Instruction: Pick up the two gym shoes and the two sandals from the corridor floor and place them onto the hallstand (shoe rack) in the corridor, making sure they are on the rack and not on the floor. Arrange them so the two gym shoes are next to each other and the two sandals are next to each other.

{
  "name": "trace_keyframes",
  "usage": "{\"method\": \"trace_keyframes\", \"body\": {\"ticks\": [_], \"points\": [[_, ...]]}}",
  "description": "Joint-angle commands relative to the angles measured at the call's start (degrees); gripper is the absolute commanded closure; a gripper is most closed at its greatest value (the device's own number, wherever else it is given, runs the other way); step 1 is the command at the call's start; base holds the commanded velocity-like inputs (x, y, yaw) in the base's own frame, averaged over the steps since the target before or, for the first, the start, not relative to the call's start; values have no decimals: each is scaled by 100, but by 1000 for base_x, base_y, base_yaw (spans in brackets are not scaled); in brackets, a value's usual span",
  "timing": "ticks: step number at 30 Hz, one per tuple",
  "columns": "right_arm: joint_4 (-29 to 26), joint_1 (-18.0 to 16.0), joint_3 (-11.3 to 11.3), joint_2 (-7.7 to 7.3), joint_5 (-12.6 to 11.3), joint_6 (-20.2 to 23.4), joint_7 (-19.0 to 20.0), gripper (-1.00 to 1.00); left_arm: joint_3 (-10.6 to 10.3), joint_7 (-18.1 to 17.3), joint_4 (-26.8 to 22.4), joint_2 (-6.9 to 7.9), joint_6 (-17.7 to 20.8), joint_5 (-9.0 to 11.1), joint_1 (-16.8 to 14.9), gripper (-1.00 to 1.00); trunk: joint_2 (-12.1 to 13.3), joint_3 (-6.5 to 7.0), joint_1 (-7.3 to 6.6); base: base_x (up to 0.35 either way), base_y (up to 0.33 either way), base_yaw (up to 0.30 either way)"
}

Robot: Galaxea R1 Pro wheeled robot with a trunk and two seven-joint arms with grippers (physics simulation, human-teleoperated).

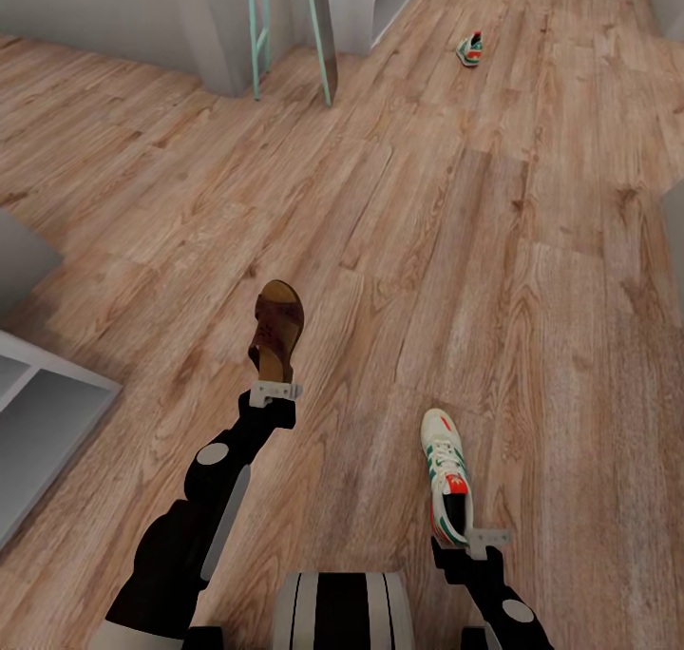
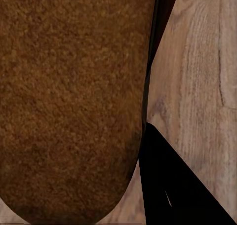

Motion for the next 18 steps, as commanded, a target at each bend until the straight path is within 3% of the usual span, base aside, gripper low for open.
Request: {"method": "trace_keyframes", "body": {"ticks": [1,13,18], "points": [[-9,0,-1,0,-2,26,-1,-100,4,-30,-8,-2,35,-24,-2,100,-1,-4,-1,0,0,0],[-28,0,-1,0,-2,24,-1,-100,4,-30,-8,-2,35,-22,-2,100,-1,-31,-1,6,0,0],[-354,0,-1,0,-2,24,3,-100,4,-30,-8,-2,35,-16,-2,100,-1,-32,-1,68,0,0]]}}
